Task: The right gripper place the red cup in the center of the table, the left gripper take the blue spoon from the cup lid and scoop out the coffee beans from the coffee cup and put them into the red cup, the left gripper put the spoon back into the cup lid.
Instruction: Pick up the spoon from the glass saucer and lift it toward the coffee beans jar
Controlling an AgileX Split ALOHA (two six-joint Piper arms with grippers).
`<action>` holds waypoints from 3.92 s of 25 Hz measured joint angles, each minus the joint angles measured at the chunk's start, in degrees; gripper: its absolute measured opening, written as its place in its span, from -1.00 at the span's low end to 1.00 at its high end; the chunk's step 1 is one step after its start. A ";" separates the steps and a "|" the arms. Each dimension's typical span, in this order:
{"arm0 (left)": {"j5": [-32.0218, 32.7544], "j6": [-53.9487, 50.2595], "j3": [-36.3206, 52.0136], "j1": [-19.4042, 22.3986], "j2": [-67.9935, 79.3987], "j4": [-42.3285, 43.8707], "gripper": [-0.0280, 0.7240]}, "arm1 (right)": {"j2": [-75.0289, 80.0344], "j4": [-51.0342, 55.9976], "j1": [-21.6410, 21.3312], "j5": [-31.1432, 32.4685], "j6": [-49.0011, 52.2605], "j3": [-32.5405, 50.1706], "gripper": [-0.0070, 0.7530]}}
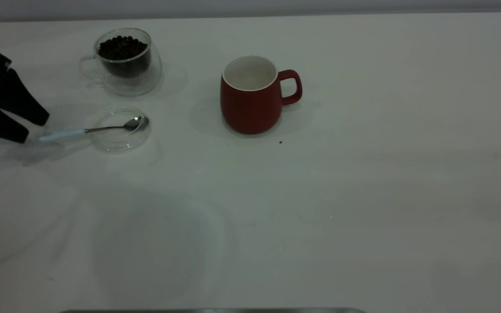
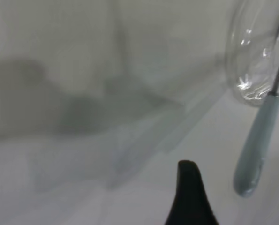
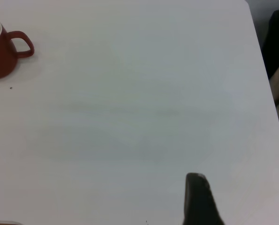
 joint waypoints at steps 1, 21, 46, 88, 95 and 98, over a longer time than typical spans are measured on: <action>0.00 0.05 0.00 0.00 0.27 0.00 0.62 | 0.00 0.00 0.00 0.00 0.00 0.00 0.28; 0.05 3.83 -0.17 0.00 4.14 -7.72 0.62 | 0.00 0.00 0.00 0.00 0.00 0.00 0.28; 1.16 4.30 -0.17 -1.66 4.20 -10.16 0.62 | 0.00 0.00 0.00 0.00 0.00 0.00 0.28; 6.97 4.66 -0.24 -1.64 4.20 -8.41 -0.56 | 0.00 0.00 0.00 0.00 0.00 0.00 0.28; 8.49 1.45 -0.24 -1.20 2.70 -3.35 -0.59 | 0.00 0.00 0.00 0.00 0.00 0.00 0.28; 8.67 -0.62 -0.24 -1.20 0.43 -2.08 -0.59 | 0.00 0.00 0.00 0.00 0.00 0.00 0.28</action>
